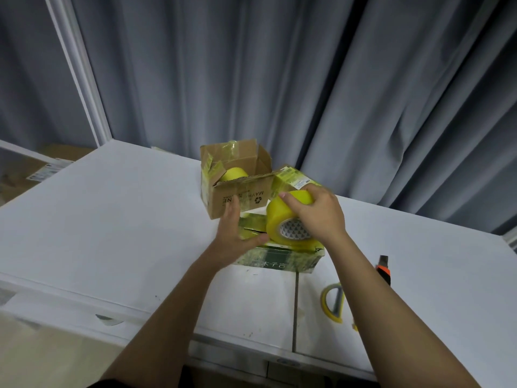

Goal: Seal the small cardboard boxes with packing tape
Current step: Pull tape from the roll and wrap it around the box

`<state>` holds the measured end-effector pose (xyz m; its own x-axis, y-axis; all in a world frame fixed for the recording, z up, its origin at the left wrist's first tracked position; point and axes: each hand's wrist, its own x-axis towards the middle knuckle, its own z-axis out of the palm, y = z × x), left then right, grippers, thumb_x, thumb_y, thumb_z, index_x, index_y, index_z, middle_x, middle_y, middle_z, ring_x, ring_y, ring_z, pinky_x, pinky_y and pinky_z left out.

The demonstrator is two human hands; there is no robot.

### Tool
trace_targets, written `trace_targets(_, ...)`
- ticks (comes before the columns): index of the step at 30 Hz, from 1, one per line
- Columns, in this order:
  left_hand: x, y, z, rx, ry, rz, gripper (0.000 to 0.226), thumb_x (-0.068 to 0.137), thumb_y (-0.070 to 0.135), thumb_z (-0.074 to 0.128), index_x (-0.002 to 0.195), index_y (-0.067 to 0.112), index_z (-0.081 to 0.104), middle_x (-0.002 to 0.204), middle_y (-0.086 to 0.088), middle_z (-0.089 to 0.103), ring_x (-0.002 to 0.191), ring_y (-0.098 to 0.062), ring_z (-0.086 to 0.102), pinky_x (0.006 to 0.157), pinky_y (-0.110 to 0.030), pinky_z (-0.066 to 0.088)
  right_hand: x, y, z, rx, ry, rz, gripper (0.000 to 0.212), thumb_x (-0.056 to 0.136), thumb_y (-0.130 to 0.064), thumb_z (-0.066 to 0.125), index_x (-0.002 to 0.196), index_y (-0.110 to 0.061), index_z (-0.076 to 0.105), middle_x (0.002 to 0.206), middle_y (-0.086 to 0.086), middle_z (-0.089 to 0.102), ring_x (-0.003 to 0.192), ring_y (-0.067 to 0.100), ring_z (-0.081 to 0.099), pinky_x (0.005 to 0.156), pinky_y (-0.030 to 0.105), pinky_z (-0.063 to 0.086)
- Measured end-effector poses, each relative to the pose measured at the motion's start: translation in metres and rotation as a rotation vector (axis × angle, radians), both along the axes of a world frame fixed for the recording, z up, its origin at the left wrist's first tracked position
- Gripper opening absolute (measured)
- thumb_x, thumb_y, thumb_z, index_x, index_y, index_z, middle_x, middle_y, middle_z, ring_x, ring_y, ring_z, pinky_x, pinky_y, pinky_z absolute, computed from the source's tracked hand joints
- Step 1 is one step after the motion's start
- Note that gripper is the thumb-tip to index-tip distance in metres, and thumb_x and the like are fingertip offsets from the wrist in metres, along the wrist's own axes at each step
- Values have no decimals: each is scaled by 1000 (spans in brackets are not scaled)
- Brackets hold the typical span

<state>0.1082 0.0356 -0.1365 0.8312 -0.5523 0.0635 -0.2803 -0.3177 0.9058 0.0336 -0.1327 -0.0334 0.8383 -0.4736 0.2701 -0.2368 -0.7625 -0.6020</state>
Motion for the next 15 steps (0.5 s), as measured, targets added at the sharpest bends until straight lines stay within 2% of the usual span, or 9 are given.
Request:
trace_targets(2, 5, -1, 0, 112, -98, -69, 134, 54, 72, 70, 150, 26, -11, 159, 2, -8, 146, -16, -7, 118, -43, 3, -1, -2, -1, -28, 30, 24, 41, 88, -59, 46, 93, -22, 62, 104, 4, 63, 101, 28, 55, 86, 45, 47)
trace_targets(4, 10, -1, -5, 164, -170, -111, 138, 48, 74, 75, 151, 26, -2, 158, -3, 9, 144, -21, 10, 117, -47, 14, -3, -10, 0, 28, 75, 101, 30, 95, -44, 40, 98, -24, 62, 110, 2, 61, 103, 25, 54, 89, 42, 45)
trace_targets(6, 17, 1, -12, 179, -203, -110, 136, 44, 77, 74, 150, 27, 6, 149, 3, 26, 137, -19, 22, 112, -36, 22, -6, -25, 5, 239, 68, 195, 17, 95, -36, 49, 94, -28, 64, 105, -5, 63, 99, 17, 57, 83, 33, 47)
trace_targets(8, 23, 2, -16, 182, -210, -113, 138, 40, 84, 69, 150, 29, 8, 144, 6, 28, 134, -16, 21, 106, -33, 23, -9, -41, 7, 500, -21, 260, 7, 87, -33, 66, 91, -27, 69, 97, -8, 66, 93, 12, 62, 74, 20, 49)
trace_targets(10, 27, 2, -18, 171, -217, -126, 136, 39, 85, 68, 149, 35, 4, 142, 8, 26, 131, -13, 18, 107, -35, 22, -14, -53, -1, 688, -85, 298, 18, 77, -38, 71, 90, -26, 72, 95, -5, 70, 91, 14, 65, 70, 19, 51)
trace_targets(12, 27, 1, -18, 134, -207, -122, 134, 42, 79, 74, 148, 38, 2, 131, 13, 27, 124, -9, 19, 104, -32, 23, -16, -58, -18, 839, -112, 323, 32, 75, -42, 68, 98, -21, 72, 102, 3, 71, 96, 21, 67, 79, 29, 54)
trace_targets(15, 23, 1, -19, 92, -184, -92, 132, 43, 67, 80, 150, 27, 12, 123, 13, 32, 119, -5, 22, 102, -30, 25, -15, -53, -33, 985, -164, 284, 53, 72, -48, 73, 112, -14, 67, 114, 13, 68, 102, 29, 66, 85, 38, 55)
